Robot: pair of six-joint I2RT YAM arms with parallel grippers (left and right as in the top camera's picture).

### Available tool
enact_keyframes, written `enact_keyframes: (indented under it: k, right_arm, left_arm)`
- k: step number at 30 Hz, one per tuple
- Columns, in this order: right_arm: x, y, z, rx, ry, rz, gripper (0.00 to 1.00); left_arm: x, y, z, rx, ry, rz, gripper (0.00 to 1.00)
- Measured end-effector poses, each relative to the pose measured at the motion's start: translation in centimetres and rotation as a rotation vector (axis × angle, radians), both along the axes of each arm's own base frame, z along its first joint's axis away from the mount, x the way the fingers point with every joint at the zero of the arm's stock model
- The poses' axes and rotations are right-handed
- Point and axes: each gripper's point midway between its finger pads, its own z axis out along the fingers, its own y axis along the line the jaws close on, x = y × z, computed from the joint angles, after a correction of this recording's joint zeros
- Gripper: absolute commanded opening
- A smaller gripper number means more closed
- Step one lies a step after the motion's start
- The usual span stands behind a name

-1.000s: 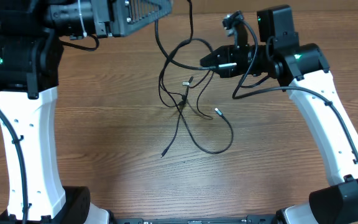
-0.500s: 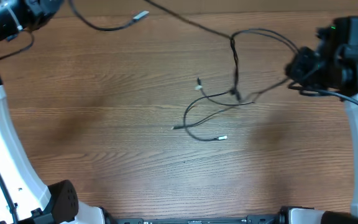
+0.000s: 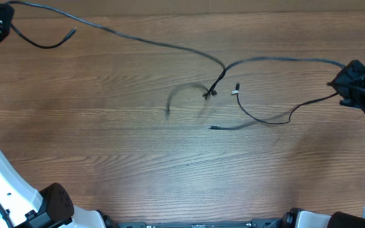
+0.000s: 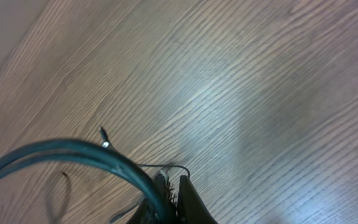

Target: Untangle cables

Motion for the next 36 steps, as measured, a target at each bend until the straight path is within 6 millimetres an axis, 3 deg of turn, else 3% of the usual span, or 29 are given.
enact_keyframes:
  k: [5,8,12,17,22,28,32,36]
  right_arm:
    - [-0.6,-0.9,-0.2,0.011,0.015,-0.041,0.04]
    - [-0.4,-0.4,-0.2,0.037,0.005,-0.024,0.04]
    - [0.8,1.6,0.1,0.105,-0.042,0.086,0.04]
    - [1.9,5.6,0.5,0.166,-0.073,0.239,0.04]
    - [3.0,8.8,0.6,0.187,-0.097,0.338,0.04]
    - [4.7,11.4,-1.7,0.211,-0.038,0.388,0.04]
    - [5.4,10.6,-4.4,0.185,0.047,0.322,0.03]
    - [6.1,8.7,-6.9,0.132,0.127,0.223,0.04]
  left_arm:
    - [-0.1,1.5,-0.6,0.052,0.029,0.072,0.04]
    - [-0.2,1.8,-0.8,0.057,0.040,0.086,0.04]
    - [-0.1,1.2,-0.9,0.072,0.038,0.060,0.04]
    - [0.3,0.1,-0.5,0.086,0.016,0.012,0.04]
    - [0.9,-1.5,1.3,0.078,-0.073,-0.080,0.04]
    - [0.7,-3.1,3.0,0.059,-0.149,-0.171,0.04]
    - [-0.7,-3.4,5.7,0.083,-0.231,-0.173,0.04]
    - [-4.1,-1.8,9.4,0.116,-0.321,-0.081,0.04]
